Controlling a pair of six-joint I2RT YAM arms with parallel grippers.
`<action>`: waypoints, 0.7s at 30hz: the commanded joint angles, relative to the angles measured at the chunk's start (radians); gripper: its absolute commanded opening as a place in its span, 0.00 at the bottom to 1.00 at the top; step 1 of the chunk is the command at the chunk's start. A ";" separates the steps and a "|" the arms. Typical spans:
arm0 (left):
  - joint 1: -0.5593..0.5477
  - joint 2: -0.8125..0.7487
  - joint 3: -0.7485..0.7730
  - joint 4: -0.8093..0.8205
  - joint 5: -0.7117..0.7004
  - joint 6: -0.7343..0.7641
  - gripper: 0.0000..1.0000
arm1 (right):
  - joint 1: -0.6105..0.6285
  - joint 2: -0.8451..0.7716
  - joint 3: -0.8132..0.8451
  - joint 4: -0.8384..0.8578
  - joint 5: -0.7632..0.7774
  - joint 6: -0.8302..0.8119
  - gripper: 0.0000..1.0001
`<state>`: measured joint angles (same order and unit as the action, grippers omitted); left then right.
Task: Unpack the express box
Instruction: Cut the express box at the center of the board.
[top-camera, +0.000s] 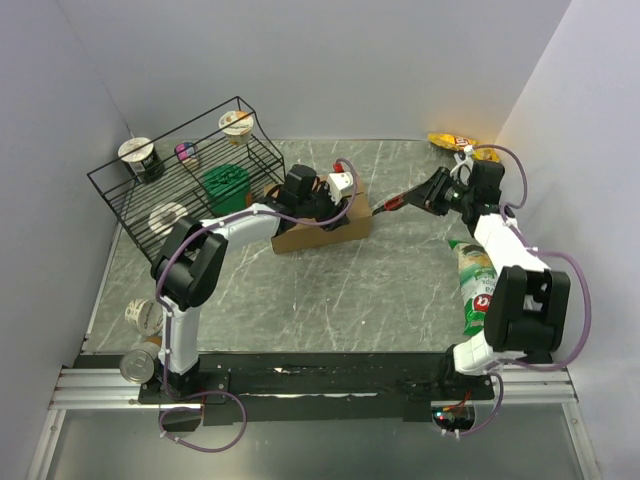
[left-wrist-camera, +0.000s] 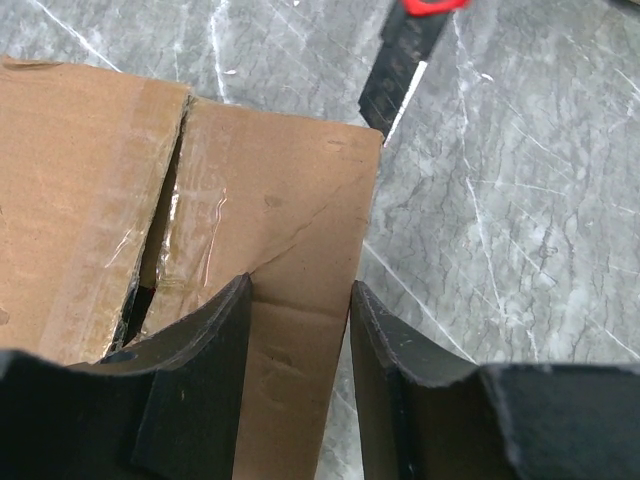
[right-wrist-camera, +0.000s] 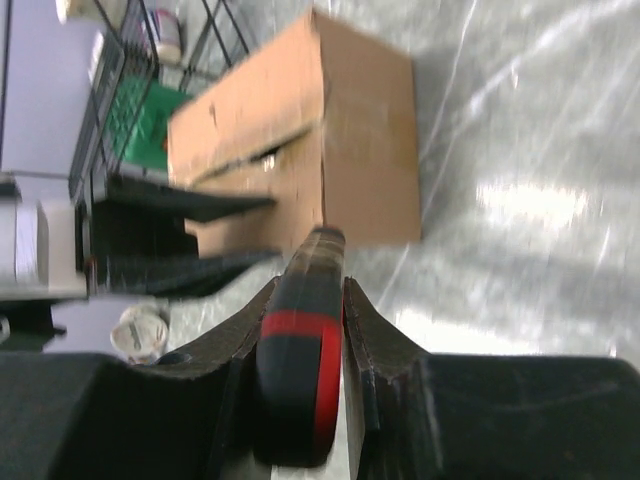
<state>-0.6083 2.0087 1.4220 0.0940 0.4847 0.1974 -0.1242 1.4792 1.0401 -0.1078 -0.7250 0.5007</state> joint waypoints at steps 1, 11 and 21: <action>0.024 -0.039 -0.046 -0.091 0.023 -0.001 0.42 | 0.001 0.072 0.106 0.171 0.015 0.035 0.00; 0.024 -0.038 -0.052 -0.091 0.038 -0.009 0.42 | -0.023 0.113 0.207 0.159 -0.031 0.052 0.00; 0.024 -0.024 -0.025 -0.140 0.043 -0.009 0.42 | 0.000 0.073 0.084 0.292 0.107 0.067 0.00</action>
<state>-0.6033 1.9923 1.3956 0.0937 0.5171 0.2153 -0.1421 1.5791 1.1797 0.0357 -0.6937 0.5343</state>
